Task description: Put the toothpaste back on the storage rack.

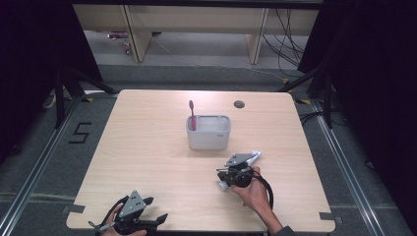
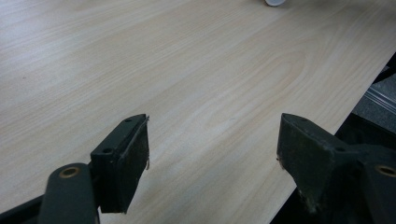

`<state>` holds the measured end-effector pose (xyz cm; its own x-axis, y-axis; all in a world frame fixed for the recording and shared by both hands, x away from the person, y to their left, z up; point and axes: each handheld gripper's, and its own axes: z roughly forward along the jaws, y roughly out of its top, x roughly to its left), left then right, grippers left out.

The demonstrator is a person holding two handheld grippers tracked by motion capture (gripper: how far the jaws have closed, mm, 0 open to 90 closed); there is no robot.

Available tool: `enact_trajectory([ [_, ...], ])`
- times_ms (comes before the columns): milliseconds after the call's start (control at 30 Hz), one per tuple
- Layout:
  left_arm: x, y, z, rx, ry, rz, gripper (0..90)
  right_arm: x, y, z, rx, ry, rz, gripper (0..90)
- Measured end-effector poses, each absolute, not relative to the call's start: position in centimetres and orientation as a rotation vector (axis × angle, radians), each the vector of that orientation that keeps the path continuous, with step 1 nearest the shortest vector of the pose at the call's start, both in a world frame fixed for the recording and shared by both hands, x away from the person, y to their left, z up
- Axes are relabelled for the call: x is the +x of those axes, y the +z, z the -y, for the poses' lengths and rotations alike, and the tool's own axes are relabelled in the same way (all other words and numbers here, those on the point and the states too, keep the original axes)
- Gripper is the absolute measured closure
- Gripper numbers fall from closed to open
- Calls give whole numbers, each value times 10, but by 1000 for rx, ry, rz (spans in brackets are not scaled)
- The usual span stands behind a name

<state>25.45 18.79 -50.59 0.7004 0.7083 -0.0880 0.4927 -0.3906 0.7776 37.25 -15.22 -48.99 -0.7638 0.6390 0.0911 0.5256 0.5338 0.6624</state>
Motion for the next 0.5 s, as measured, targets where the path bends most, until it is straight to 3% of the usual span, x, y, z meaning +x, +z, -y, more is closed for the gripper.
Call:
enact_trajectory([
  [500, 254, -506, -186, 2062, 311, -902, 248, 346, -491, 170, 894, 990, -2689, 897],
])
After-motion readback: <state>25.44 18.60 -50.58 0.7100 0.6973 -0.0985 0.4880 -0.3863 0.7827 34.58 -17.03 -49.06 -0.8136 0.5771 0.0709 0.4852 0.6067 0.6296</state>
